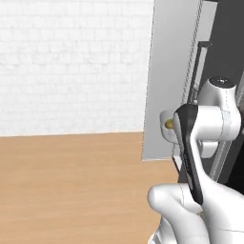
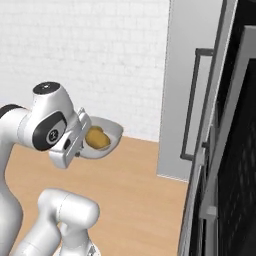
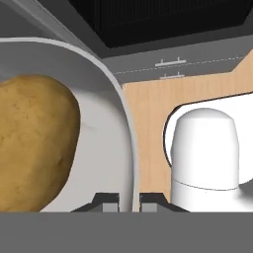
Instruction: Take the meat container that has the steak and place it on the second highest rack of the freezer. Then take the vegetable container that has the potatos and place it on the highest rack of the freezer.
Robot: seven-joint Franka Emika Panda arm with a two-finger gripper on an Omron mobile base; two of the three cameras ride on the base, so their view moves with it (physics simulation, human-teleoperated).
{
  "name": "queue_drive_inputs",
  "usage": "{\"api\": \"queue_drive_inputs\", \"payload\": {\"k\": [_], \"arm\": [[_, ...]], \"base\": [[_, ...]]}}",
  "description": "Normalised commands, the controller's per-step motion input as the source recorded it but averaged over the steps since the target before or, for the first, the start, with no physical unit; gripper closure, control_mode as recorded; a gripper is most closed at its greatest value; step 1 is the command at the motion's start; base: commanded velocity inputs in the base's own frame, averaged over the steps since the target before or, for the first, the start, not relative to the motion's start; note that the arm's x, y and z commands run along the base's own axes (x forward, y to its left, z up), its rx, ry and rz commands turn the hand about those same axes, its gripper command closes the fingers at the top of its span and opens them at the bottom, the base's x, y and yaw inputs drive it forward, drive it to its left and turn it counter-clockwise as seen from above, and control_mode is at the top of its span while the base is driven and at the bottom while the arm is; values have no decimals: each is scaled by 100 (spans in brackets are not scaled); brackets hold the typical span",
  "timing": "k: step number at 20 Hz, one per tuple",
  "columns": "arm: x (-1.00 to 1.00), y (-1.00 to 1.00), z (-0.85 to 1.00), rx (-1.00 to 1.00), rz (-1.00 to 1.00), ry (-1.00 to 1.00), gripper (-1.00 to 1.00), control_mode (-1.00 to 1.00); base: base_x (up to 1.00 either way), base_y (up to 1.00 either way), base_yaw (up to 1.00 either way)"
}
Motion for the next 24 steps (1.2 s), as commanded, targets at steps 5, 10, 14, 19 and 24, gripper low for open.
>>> {"api": "queue_drive_inputs", "payload": {"k": [5,10,14,19,24], "arm": [[0,0,0,0,0,0,100,100],[0,0,0,0,0,0,100,100],[0,0,0,0,0,0,100,100],[0,0,0,0,0,0,100,100],[0,0,0,0,0,0,100,100]], "base": [[66,49,-30],[55,57,-49],[68,59,-53],[73,44,-57],[68,25,-62]]}}
